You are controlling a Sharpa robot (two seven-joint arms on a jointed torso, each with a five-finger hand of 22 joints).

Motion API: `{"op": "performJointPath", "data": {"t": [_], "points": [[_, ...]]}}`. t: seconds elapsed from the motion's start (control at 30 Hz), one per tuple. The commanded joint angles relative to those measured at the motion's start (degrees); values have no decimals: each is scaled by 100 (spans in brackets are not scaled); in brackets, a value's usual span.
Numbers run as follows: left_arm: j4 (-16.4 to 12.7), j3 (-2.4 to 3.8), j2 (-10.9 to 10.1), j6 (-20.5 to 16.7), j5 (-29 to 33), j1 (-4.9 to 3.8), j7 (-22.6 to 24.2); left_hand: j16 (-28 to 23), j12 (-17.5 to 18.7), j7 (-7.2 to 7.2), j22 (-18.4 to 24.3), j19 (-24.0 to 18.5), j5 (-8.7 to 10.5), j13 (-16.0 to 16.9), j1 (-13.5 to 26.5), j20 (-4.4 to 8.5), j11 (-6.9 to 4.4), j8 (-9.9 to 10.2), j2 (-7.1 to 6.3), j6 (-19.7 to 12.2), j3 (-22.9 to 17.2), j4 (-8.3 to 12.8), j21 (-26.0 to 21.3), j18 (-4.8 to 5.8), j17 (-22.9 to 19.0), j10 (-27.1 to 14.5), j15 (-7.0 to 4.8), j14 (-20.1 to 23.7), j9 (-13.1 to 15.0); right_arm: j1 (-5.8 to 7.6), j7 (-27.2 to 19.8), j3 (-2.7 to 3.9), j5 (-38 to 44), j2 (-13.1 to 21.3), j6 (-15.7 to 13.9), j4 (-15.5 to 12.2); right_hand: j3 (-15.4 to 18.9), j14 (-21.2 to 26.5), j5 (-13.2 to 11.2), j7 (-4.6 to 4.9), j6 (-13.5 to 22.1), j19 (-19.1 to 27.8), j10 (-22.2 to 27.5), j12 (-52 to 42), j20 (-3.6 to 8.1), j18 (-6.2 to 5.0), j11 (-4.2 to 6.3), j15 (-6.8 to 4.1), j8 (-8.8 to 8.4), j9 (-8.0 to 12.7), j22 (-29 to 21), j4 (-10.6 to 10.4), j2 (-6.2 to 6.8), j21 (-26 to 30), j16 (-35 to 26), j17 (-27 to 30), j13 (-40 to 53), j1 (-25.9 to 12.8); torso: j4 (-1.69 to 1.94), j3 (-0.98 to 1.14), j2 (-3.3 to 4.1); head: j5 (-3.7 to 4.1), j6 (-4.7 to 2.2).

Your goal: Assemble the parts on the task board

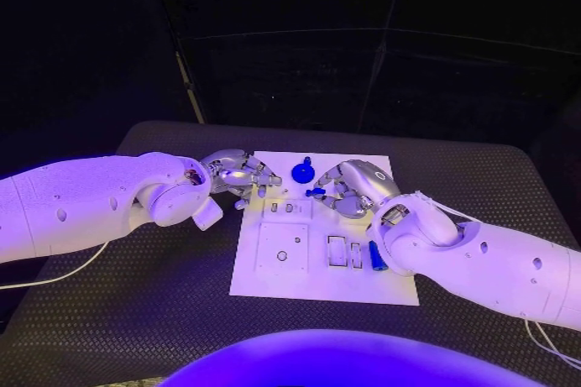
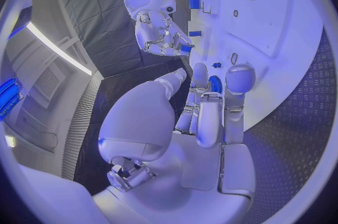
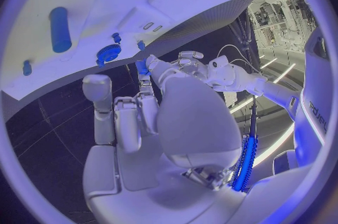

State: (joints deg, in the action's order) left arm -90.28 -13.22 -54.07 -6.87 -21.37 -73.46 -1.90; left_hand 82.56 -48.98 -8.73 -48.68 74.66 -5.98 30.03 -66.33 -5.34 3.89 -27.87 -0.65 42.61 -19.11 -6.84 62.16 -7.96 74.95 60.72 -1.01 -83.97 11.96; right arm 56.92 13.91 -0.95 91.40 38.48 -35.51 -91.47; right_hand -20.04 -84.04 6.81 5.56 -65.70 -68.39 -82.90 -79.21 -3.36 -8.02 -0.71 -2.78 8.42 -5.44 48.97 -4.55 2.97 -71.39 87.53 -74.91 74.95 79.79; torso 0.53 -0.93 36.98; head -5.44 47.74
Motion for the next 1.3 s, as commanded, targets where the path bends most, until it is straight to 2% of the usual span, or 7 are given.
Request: {"op": "performJointPath", "data": {"t": [0.03,0.27,0.4,0.57,0.87,1.13,1.3], "points": [[-26,-1,34,-198,446,27,378,117,-114,-9,-201,84,15,26,210,-14,2,112,-22,41,334,-188,161,63,613,60,53,-327,-131,6,-324,4,-464,47,-463,-116,-4,-507,26,-45,-18,-27,-24,-24,1,56,14,-34,34,-95,4,18,-42,-26,39,-1100,342,17,10,0,-4,16,-50],[-18,-14,150,-142,658,60,475,268,-284,-24,-471,141,14,61,505,-30,20,255,151,71,894,-665,381,101,799,76,72,-383,-332,4,-400,4,-545,55,-488,-195,-4,-507,32,-45,-16,-29,-23,-22,2,57,13,-34,33,-95,6,21,-41,-27,38,-1099,341,18,11,-7,5,-3,-105],[-11,-20,216,-101,721,65,495,291,-333,-28,-521,136,9,64,473,-37,25,292,230,105,1057,-775,426,105,824,60,78,-389,-404,4,-430,4,-567,36,-487,-202,-2,-507,43,-44,-14,-27,-23,-22,2,56,14,-34,34,-97,1,29,-37,-25,38,-1099,341,22,11,-7,4,-18,-116],[-11,-23,264,-57,829,67,503,307,-366,-27,-551,128,4,63,418,-42,26,309,277,150,1176,-831,454,106,841,48,81,-393,-456,3,-439,3,-575,1,-474,-192,-2,-507,43,-44,-14,-27,-23,-22,2,56,14,-34,34,-97,1,29,-37,-25,38,-1099,341,22,1,-4,6,-43,-125],[-32,-25,305,83,918,69,455,341,-420,22,-613,115,5,44,252,-27,-12,308,382,409,1418,-875,509,108,880,44,56,-404,-550,2,-441,3,-564,-50,-601,-182,-3,-507,93,-39,-5,-29,-21,-17,3,57,10,-32,34,-105,3,51,-37,-28,39,-1100,339,31,7,-2,9,-40,-105],[-21,-25,315,159,927,69,353,350,-428,36,-629,113,9,35,221,-20,-24,320,398,466,1494,-887,523,110,891,41,46,-407,-580,2,-559,4,-527,-54,-789,-173,-2,-510,116,-37,-3,-32,-23,-20,3,58,9,-31,35,-108,8,58,-34,-30,45,-1112,343,30,1,0,10,-43,-98],[-18,-26,340,214,927,69,357,364,-432,44,-654,119,13,29,201,-15,-30,330,402,503,1544,-891,541,114,911,41,41,-414,-600,2,-613,4,-521,-68,-804,-149,0,-509,120,-37,-1,-32,-21,-16,3,58,8,-31,35,-109,8,58,-33,-30,44,-1111,339,29,-3,1,12,-33,-102]]}}
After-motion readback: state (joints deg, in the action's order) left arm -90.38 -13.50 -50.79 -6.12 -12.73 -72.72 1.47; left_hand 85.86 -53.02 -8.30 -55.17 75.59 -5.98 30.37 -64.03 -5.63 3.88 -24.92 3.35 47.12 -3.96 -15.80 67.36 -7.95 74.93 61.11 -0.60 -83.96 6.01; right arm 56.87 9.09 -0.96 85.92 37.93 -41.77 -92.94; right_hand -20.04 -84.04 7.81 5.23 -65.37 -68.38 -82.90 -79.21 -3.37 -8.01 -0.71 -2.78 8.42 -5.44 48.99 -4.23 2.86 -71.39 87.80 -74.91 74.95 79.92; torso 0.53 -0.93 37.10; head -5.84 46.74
